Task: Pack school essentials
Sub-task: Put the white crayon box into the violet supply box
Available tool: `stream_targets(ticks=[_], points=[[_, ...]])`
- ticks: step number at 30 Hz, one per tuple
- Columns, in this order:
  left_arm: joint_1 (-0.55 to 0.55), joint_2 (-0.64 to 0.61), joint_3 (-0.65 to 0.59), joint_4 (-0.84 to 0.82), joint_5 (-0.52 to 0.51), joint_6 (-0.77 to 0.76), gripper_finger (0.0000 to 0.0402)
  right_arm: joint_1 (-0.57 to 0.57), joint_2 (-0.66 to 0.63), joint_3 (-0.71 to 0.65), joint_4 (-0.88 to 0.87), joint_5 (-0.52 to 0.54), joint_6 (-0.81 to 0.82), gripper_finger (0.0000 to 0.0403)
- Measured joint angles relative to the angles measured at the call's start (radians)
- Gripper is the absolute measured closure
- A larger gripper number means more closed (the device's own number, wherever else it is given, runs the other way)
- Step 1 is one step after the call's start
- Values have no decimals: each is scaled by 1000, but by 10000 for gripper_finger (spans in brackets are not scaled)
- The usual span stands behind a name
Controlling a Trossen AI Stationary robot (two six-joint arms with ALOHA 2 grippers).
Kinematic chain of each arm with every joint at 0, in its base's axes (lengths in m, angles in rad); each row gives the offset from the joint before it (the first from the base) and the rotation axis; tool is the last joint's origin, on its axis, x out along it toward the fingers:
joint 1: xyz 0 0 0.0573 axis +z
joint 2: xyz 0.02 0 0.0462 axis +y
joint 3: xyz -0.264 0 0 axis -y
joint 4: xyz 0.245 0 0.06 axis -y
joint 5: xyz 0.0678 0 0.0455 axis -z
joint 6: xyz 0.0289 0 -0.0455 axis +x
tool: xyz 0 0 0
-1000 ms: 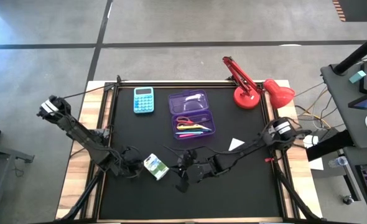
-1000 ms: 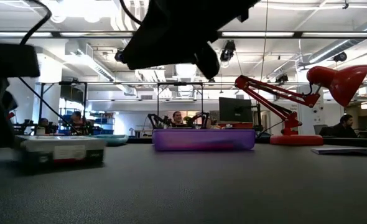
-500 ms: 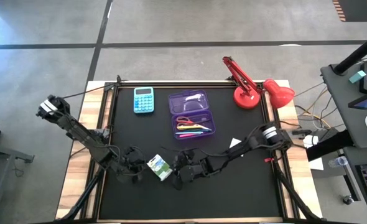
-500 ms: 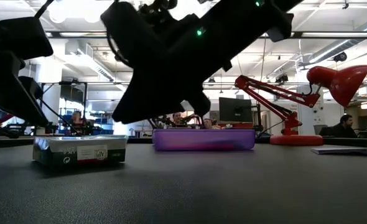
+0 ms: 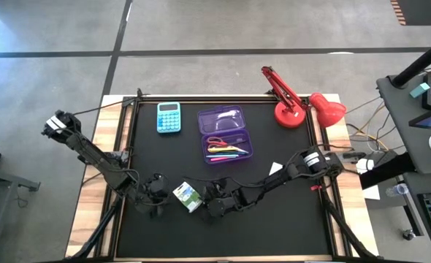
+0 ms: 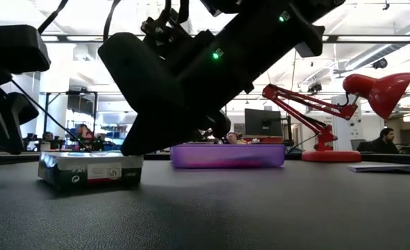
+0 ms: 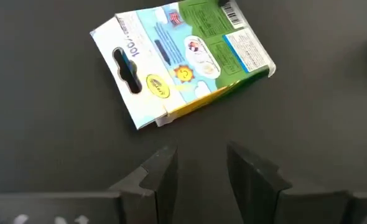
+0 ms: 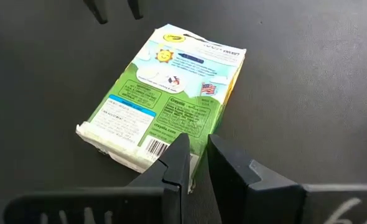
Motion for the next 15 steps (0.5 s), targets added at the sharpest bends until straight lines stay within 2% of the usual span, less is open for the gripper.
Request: stream_targets(ticks=[8,15], points=[[2,-6,-18,0,1,-120,283,15,1,-1,-49,4,25,353],[9,-5,-23,3,-8,-128,283,25,1,-16,-55,27,26,353]])
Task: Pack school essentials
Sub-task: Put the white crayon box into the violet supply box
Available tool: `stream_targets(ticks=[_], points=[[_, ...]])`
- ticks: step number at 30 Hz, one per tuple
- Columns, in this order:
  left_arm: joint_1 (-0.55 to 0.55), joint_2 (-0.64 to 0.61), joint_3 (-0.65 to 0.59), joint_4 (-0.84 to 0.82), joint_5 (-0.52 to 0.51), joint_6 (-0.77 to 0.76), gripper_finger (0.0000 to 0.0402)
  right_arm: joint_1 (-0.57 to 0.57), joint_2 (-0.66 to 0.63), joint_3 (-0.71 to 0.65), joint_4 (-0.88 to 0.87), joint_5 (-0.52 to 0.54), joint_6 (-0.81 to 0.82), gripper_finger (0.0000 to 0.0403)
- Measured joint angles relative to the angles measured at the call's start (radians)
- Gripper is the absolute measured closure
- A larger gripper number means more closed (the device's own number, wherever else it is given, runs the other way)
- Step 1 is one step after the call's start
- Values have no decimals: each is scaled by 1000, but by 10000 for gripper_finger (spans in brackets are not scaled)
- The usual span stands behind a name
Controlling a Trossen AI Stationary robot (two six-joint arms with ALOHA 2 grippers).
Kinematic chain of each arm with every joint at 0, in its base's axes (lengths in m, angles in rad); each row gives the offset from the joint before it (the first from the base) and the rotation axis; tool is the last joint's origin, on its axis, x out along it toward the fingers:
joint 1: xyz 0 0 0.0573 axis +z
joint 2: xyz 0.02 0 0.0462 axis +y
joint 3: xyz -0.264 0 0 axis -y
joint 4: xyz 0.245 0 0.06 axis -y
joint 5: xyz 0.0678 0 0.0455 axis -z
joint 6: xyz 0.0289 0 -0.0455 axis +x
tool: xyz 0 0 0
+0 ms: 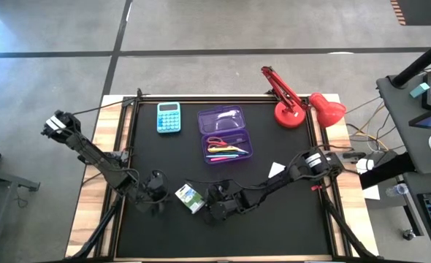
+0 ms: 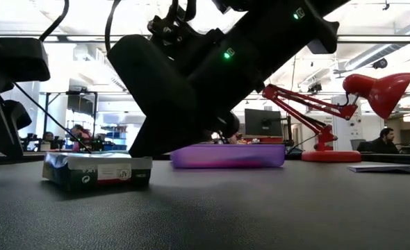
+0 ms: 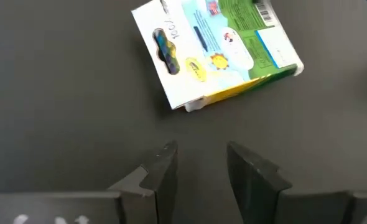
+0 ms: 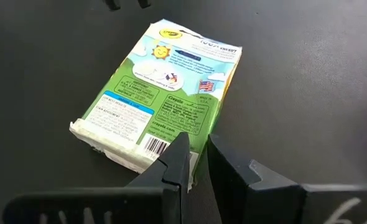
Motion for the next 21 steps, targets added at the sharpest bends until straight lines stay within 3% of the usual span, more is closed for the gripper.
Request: stream_targets(ticks=[21], points=[[98,10,6,9,-43,0,283,0,-5,-20,31,-7,15,353]])
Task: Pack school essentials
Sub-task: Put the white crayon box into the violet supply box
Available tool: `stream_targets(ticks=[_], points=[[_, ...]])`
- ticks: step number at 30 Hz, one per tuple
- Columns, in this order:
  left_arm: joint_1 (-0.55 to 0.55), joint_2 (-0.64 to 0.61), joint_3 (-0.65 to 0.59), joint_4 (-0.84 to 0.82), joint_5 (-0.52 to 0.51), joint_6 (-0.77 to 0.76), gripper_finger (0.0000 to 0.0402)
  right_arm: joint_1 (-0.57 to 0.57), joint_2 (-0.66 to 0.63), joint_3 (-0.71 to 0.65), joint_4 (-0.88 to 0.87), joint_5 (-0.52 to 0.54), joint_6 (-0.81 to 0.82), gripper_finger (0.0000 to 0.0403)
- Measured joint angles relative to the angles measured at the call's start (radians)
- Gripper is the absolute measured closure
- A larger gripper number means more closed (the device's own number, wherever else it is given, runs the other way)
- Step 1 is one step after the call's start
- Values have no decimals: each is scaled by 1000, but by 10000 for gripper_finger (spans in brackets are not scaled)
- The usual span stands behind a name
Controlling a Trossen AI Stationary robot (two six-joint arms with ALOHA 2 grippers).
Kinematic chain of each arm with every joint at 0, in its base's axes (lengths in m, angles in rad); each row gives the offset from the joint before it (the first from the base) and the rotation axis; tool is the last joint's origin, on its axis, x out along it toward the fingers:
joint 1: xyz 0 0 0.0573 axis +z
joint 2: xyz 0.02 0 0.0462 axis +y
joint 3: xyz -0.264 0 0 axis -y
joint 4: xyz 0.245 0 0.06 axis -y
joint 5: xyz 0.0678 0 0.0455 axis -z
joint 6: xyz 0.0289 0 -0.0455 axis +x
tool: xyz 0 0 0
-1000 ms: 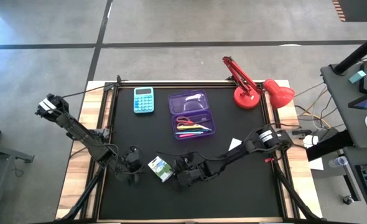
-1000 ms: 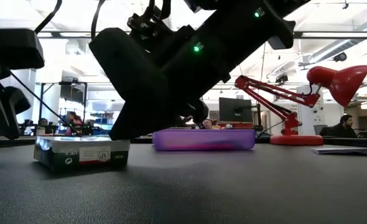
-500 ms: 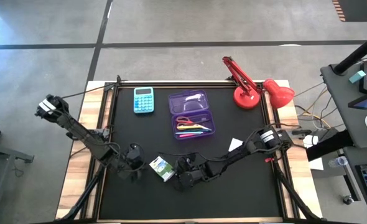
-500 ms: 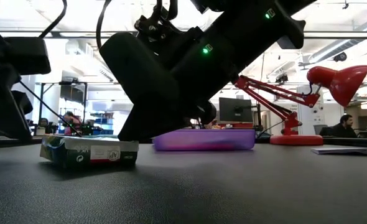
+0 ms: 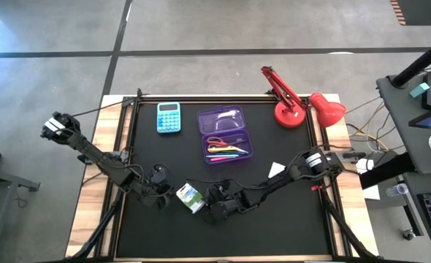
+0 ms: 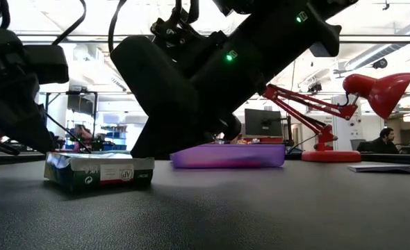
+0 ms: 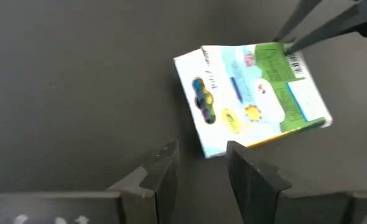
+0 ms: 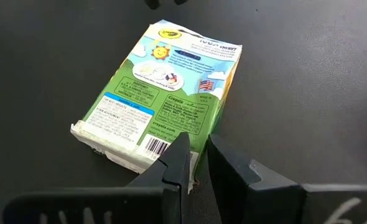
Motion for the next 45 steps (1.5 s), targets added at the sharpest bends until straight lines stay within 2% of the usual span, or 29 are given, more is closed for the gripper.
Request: stream_targets(ticks=[4,8,18,26,29,36,38,45], points=[[0,-2,3,3,-2,-5,283,0,0,3,62,-11,0,353],[0,-6,6,6,-8,-72,283,0,0,29,69,-17,0,353],[-3,-12,6,60,23,-85,283,0,0,95,85,-8,0,353],[-13,-7,-7,32,32,-127,282,0,0,124,106,-5,0,353],[-13,-8,-7,19,46,-186,262,0,-2,128,107,-5,0,353],[-14,-8,-7,18,24,-209,148,0,-2,128,106,-5,0,353],[-14,-8,-7,24,16,-211,141,0,-2,128,107,-5,0,353],[-14,-10,-2,25,21,-211,157,0,-3,128,108,-5,0,353]])
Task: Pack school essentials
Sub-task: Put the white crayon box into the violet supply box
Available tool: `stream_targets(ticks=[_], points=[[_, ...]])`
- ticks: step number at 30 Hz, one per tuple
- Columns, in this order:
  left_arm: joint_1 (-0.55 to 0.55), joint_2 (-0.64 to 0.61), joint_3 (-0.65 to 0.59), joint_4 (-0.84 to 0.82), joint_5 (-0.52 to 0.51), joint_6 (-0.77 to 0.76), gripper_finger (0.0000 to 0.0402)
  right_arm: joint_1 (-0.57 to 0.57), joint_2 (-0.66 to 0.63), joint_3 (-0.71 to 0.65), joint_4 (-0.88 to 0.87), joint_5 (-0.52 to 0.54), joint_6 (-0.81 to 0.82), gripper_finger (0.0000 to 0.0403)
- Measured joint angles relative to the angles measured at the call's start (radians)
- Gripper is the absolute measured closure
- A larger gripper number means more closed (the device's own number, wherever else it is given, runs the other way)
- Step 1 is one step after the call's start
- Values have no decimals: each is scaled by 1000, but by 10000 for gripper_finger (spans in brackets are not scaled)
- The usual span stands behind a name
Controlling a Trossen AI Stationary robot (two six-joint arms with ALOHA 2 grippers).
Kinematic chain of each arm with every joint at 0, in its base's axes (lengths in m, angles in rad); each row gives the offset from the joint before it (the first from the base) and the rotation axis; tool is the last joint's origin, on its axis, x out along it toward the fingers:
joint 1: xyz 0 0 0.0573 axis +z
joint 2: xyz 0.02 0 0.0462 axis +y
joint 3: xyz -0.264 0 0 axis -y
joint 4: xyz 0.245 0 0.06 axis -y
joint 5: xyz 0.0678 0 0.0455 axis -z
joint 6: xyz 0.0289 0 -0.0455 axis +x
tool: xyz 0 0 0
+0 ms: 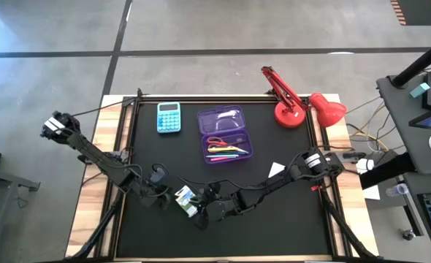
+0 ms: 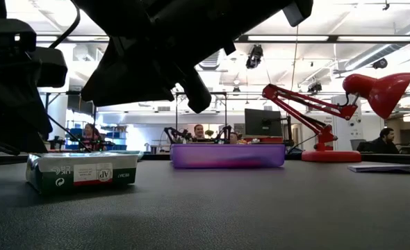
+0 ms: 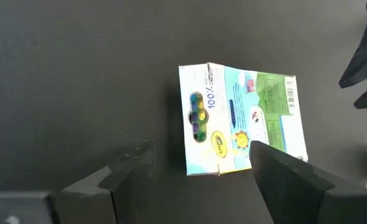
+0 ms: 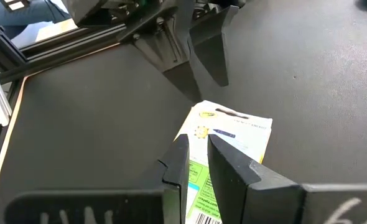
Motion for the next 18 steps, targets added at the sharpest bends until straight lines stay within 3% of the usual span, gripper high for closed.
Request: stream_targets(ticks=[7,18], points=[[3,30,-2,0,178,-2,158,0,-1,0,0,0,0,353],[12,68,-3,20,149,27,158,0,-1,1,0,0,0,353]])
